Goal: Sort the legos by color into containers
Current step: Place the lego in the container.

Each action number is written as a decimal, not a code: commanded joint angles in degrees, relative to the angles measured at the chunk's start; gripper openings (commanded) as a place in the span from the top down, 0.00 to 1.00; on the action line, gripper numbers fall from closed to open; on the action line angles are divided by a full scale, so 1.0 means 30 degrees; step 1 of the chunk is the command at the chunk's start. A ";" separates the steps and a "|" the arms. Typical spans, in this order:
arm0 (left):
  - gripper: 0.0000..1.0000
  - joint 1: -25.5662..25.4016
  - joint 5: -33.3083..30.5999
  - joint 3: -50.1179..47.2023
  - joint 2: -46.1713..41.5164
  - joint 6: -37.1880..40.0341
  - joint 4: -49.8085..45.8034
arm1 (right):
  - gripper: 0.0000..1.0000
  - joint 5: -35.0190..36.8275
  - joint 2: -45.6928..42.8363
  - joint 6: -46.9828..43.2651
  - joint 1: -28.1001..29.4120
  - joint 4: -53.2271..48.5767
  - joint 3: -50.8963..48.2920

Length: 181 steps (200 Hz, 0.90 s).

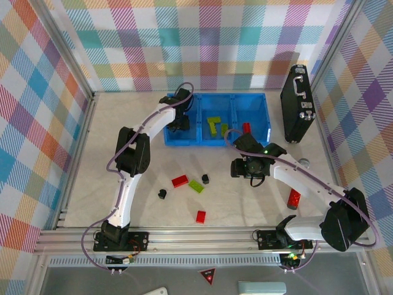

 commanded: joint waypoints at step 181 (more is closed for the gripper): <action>0.57 0.0173 0.1786 -0.2829 -0.5328 0.0478 0.0036 | 0.39 -0.1239 0.1021 -0.0895 0.0115 0.0088 0.1630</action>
